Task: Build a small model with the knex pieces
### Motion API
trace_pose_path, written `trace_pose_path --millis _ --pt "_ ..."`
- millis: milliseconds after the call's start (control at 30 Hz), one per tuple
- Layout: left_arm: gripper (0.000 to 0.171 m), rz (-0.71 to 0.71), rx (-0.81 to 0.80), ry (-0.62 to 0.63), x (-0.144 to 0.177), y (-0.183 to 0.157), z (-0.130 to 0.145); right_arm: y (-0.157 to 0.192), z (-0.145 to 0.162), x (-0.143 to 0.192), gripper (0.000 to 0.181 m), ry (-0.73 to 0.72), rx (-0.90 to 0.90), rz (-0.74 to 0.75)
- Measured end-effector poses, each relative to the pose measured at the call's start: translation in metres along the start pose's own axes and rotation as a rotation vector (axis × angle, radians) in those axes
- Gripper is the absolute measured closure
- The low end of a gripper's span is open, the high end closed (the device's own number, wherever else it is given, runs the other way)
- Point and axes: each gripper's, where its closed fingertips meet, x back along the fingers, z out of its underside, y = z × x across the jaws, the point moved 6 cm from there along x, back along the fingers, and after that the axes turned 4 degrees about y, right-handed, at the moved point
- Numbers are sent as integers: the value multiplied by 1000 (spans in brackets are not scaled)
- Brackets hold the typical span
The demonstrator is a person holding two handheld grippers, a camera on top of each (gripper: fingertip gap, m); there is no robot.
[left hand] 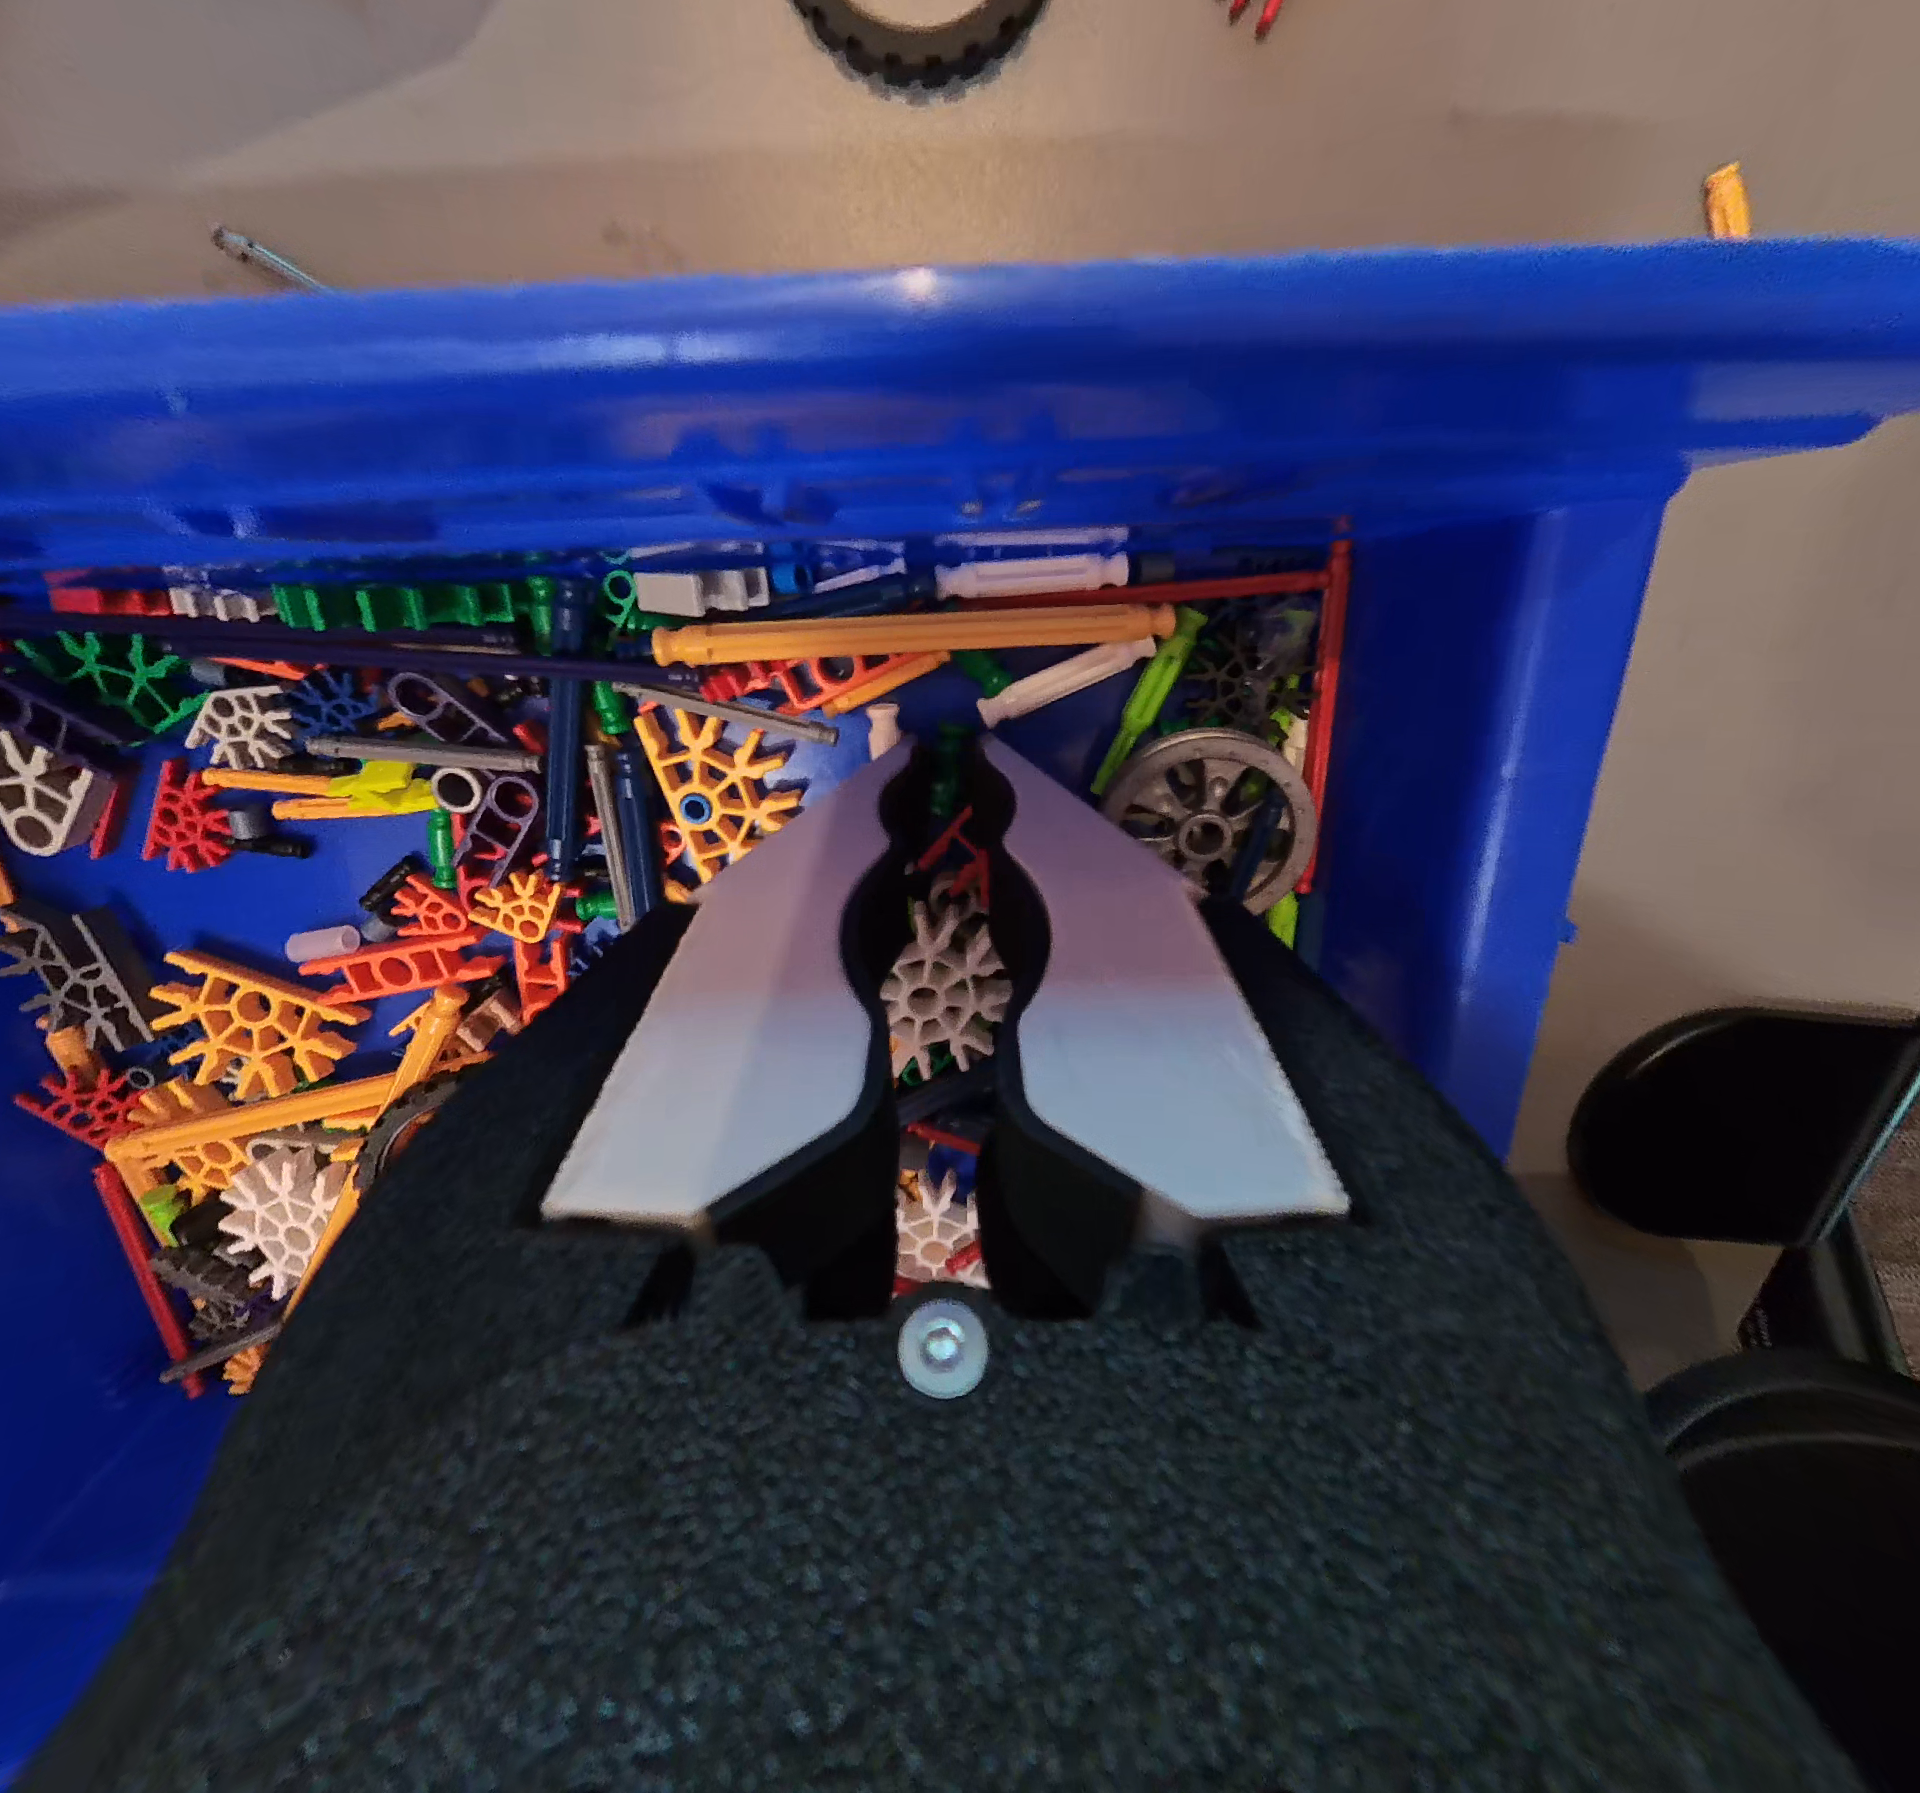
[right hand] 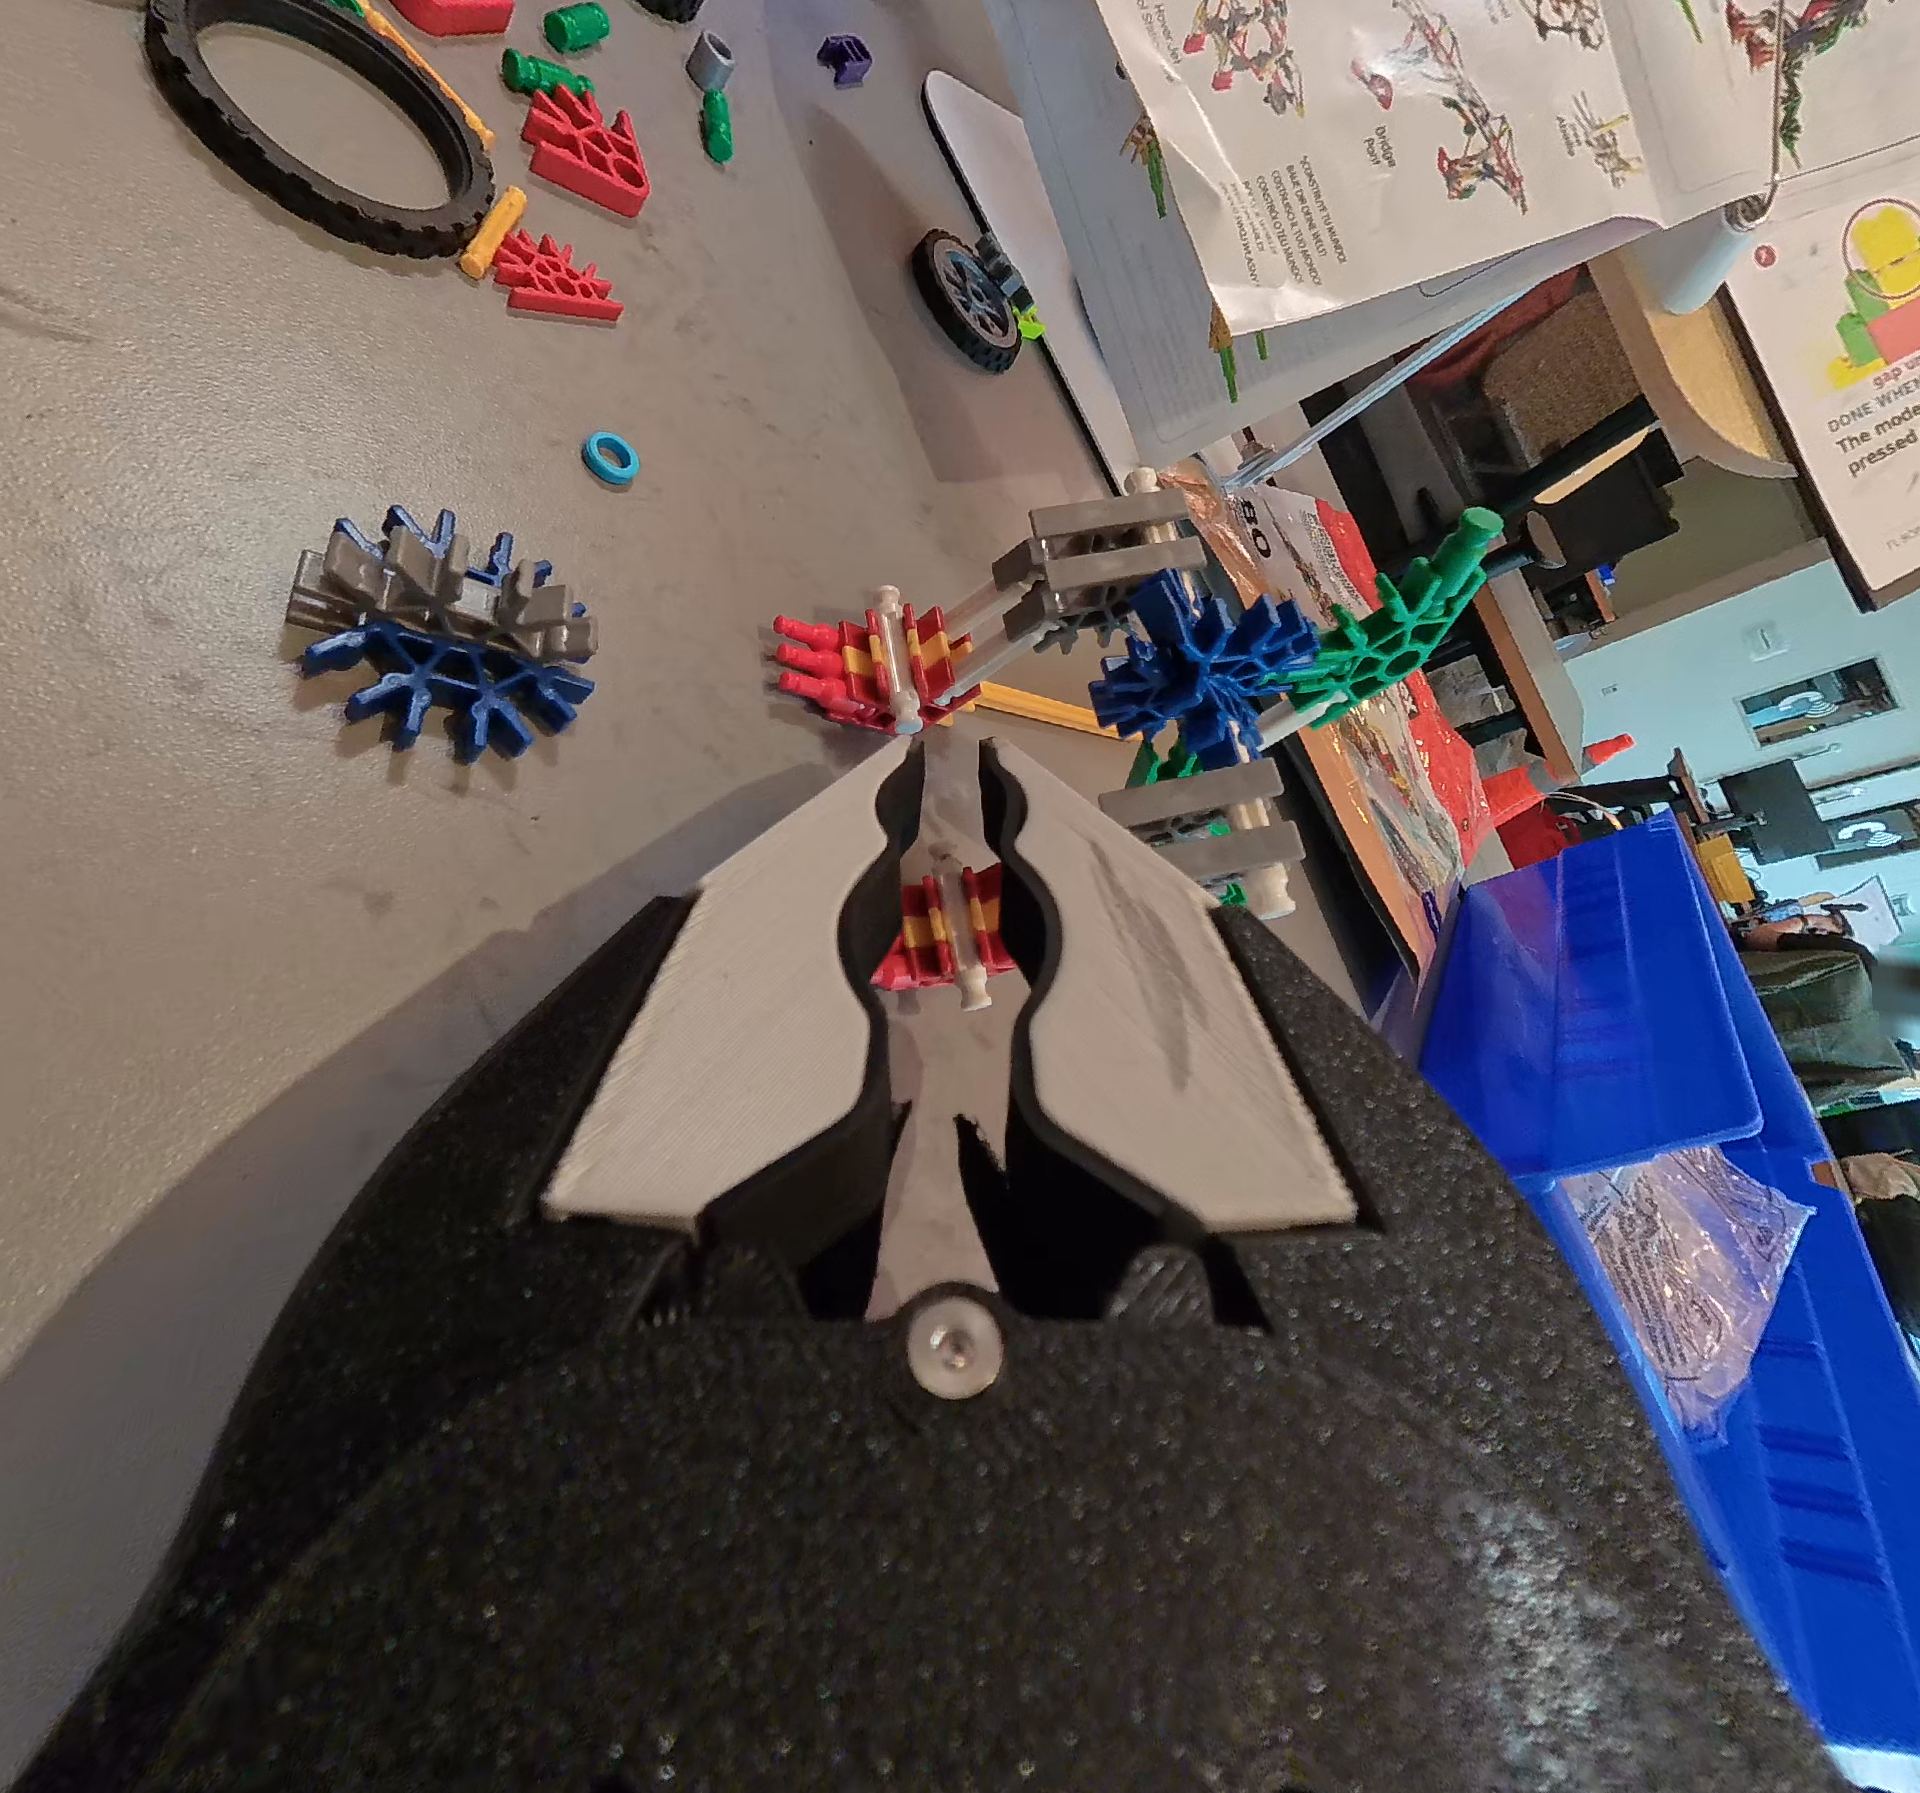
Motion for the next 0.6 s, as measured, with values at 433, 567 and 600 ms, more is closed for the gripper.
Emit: trace_pose_path --millis 433,567,600 --pt "166 -99 9 -56 25 11 -1 0 0 0 171 0 1 0" --pt "166 -188 18 -145 68 17 -16 0 0 0 171 -3 -1 -2" --pt "166 -210 10 -165 78 16 -23 0 0 0 171 -4 -1 -3"
